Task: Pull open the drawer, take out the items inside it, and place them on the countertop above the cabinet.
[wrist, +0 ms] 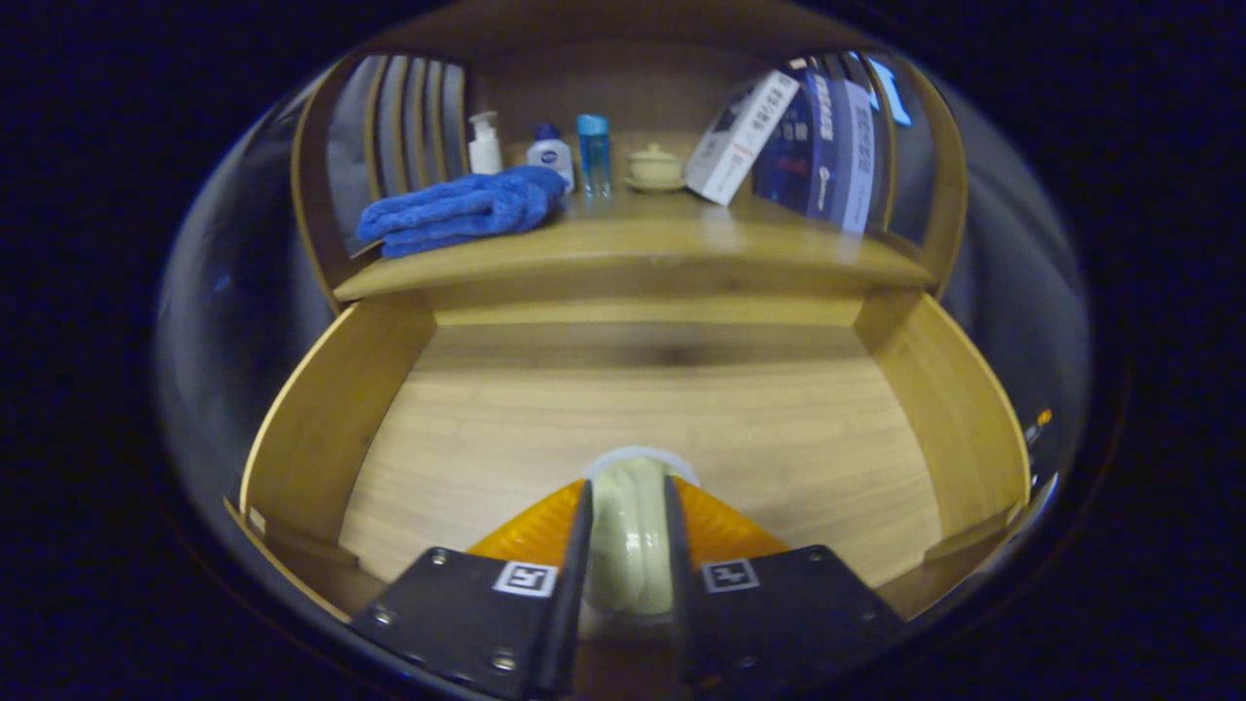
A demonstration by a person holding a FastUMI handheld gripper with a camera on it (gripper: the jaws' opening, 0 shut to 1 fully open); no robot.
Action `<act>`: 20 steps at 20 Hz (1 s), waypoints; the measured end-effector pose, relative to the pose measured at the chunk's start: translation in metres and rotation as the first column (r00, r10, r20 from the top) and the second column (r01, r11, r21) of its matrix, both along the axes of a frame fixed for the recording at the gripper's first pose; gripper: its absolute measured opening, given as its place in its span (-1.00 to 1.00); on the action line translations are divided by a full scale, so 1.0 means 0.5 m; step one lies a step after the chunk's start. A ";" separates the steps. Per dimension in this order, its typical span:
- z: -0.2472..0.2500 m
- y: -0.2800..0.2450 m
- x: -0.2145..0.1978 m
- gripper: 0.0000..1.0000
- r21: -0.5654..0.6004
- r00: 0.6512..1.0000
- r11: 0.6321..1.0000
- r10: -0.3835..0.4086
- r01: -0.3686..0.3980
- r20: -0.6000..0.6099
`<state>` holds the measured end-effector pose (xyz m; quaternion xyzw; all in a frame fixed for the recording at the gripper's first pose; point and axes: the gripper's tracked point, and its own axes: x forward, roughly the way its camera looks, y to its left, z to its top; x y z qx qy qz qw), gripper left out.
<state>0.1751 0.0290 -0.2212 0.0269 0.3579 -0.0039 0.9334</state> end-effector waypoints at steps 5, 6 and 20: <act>-0.002 -0.002 0.008 -0.75 -0.096 0.998 0.994 0.054 -0.053 0.010; 0.003 0.003 0.002 -0.76 -0.077 0.998 0.996 0.056 -0.054 0.013; 0.304 0.010 0.165 -0.76 -0.033 0.941 0.999 0.013 -0.002 0.339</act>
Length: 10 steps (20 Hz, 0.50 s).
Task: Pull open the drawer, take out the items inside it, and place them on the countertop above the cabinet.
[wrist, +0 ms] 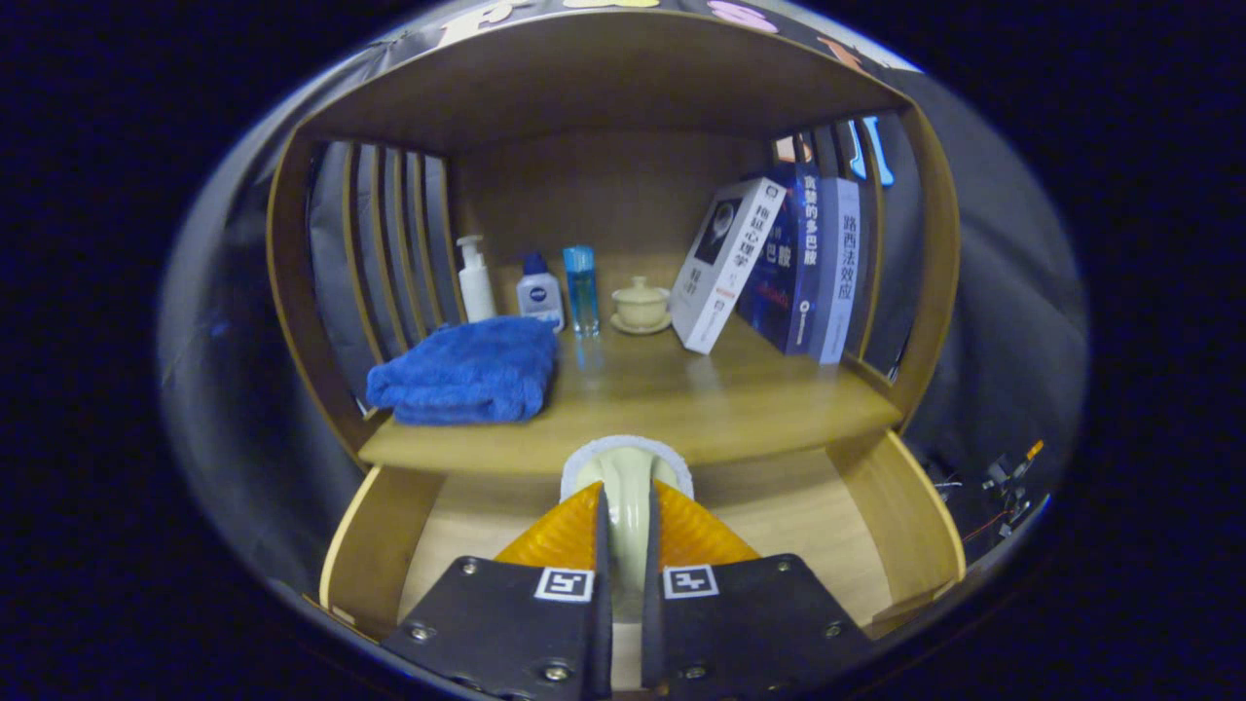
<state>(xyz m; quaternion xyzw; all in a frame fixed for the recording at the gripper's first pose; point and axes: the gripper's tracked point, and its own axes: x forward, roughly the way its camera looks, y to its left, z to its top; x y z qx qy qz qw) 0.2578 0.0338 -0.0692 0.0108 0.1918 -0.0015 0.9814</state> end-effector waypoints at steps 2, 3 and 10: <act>0.002 0.010 0.049 -0.76 0.027 1.000 1.000 0.006 -0.006 0.017; -0.003 0.010 0.074 -0.76 0.033 1.000 0.999 0.004 -0.004 0.015; -0.013 0.008 0.207 -0.75 0.122 1.000 0.993 -0.005 0.005 -0.005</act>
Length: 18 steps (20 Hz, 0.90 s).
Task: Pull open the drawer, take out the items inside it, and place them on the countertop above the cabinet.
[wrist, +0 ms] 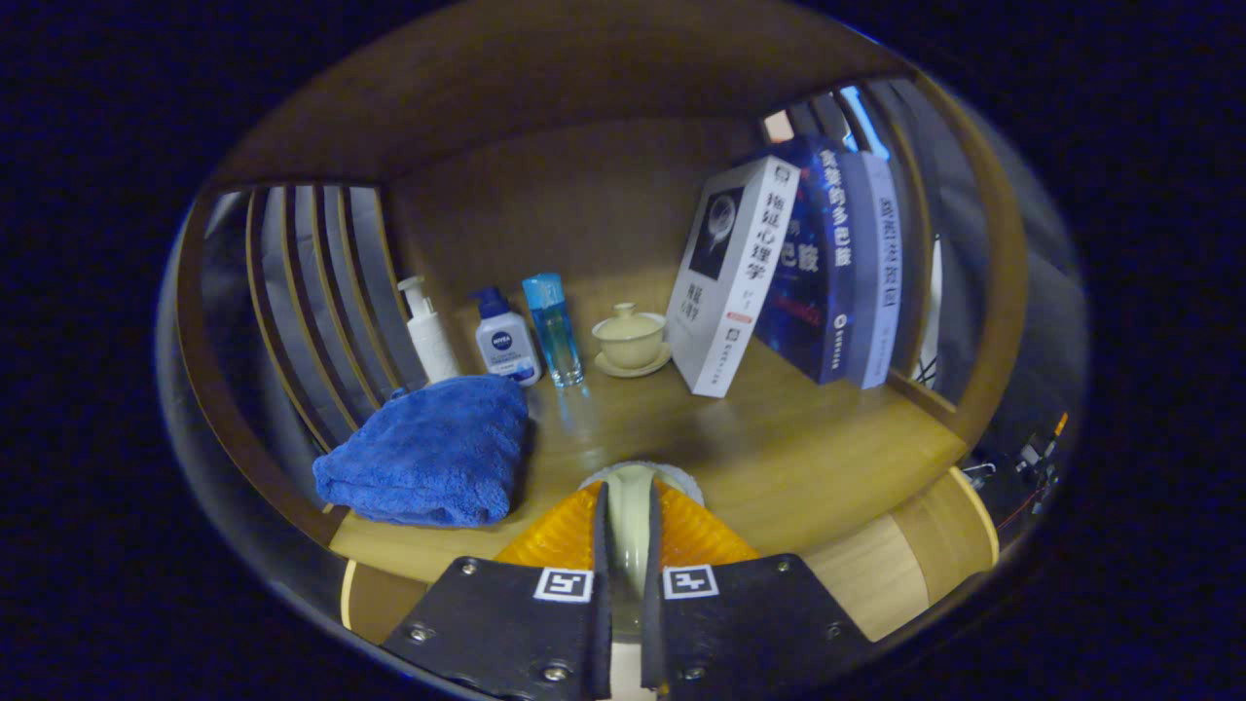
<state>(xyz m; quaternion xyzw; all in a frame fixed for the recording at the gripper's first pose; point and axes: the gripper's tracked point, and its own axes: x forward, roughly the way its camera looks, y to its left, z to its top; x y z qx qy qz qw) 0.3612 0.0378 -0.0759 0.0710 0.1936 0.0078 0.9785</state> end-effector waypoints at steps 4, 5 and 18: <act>-0.001 -0.006 0.052 -0.75 -0.009 1.000 1.000 0.006 -0.005 0.008; -0.001 -0.009 0.067 -0.75 -0.018 1.000 1.000 -0.006 0.006 0.019; 0.025 -0.032 0.126 -0.07 -0.055 0.989 0.993 -0.101 0.107 0.104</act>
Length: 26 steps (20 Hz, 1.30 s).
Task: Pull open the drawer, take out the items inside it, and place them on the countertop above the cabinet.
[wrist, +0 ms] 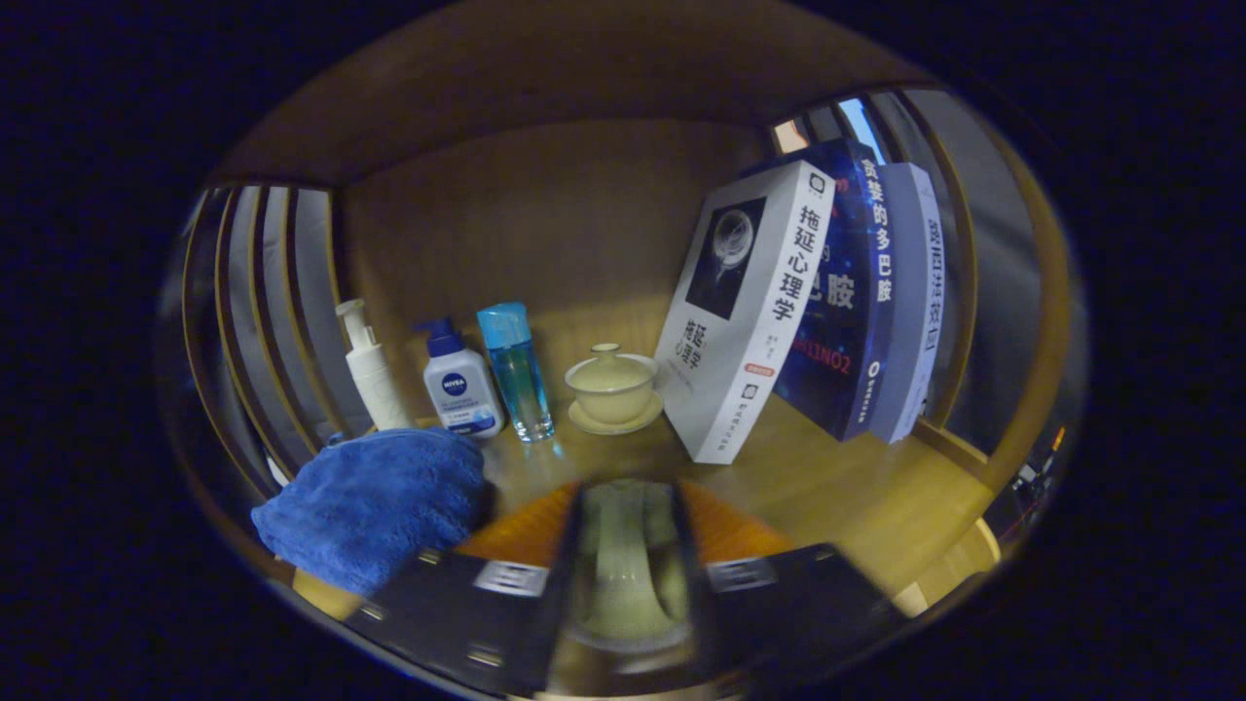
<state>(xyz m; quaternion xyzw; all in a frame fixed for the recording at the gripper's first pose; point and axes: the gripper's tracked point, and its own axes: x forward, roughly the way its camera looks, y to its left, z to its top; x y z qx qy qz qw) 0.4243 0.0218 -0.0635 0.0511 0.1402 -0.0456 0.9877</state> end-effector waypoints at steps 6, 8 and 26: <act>0.062 -0.004 -0.119 1.00 0.041 0.994 0.998 -0.041 0.038 0.099; 0.073 0.010 -0.178 1.00 0.049 0.994 0.999 -0.025 0.020 0.109; 0.117 -0.011 -0.740 1.00 -0.040 0.959 0.999 0.033 -0.023 0.283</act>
